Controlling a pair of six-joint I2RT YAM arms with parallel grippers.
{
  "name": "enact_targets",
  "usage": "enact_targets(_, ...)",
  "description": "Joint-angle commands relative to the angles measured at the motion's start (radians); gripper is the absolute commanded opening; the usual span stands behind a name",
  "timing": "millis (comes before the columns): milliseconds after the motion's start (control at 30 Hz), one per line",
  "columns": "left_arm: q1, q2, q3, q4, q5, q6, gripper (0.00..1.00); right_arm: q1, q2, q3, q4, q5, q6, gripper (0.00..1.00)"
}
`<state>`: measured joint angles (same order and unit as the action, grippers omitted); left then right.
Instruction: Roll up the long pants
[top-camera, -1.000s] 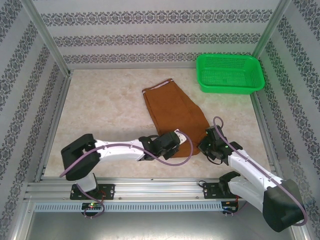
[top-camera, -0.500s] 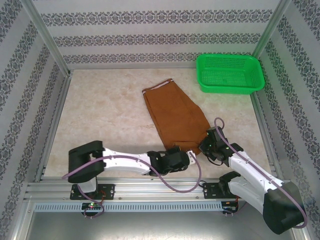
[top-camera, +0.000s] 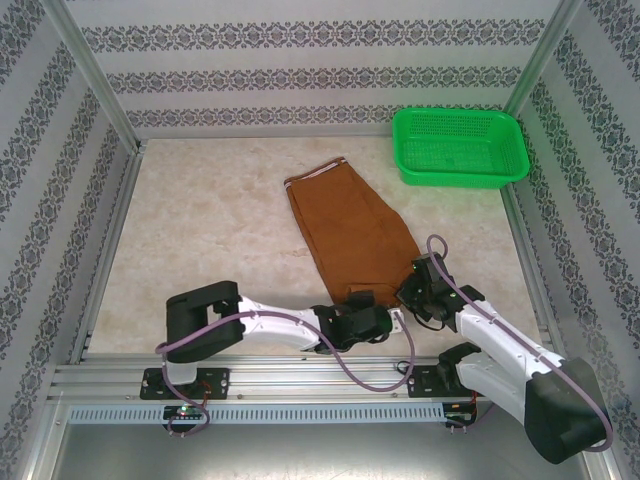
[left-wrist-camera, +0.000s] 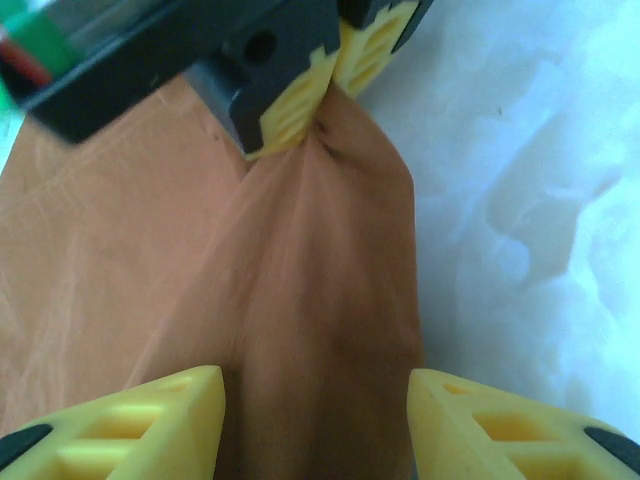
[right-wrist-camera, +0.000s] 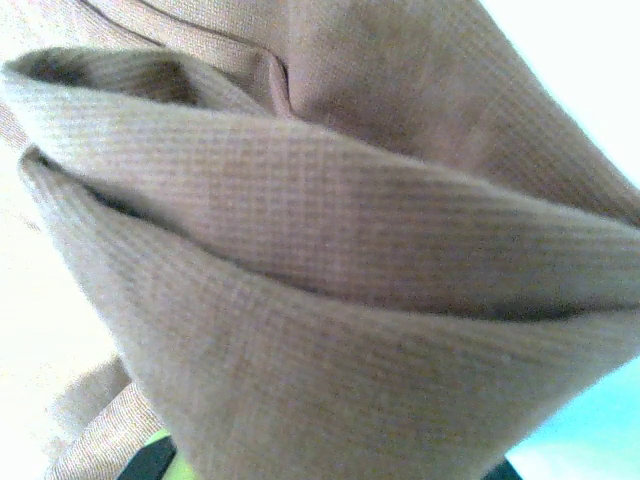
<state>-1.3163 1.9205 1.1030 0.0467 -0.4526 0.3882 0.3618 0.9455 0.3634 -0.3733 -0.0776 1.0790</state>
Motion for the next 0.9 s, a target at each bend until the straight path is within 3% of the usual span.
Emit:
enact_targets(0,0.001,0.094,0.053,-0.011,-0.024,0.059,0.53,-0.007,-0.003,-0.009,0.025,-0.030,0.022,0.00)
enact_targets(333,0.168,0.247,0.142,-0.210,0.049,-0.111,0.55,-0.018,-0.165,0.036,-0.076,-0.064,0.057,0.00)
enact_targets(433,0.216,0.286,0.161,-0.249,0.066,-0.130,0.43,-0.020,-0.202,0.046,-0.095,-0.067,0.070,0.00)
enact_targets(533,0.251,0.322,0.191,-0.291,0.077,-0.160,0.06,-0.021,-0.211,0.052,-0.102,-0.070,0.073,0.00)
enact_targets(567,0.261,0.335,0.198,-0.299,0.087,-0.166,0.00,-0.021,-0.208,0.049,-0.100,-0.073,0.073,0.00)
enact_targets(800,0.266,0.314,0.238,-0.448,0.253,-0.221,0.00,-0.024,-0.163,0.033,-0.059,-0.043,0.042,0.02)
enact_targets(867,0.266,0.285,0.247,-0.512,0.321,-0.246,0.00,-0.025,-0.141,0.044,-0.057,-0.017,0.013,0.11)
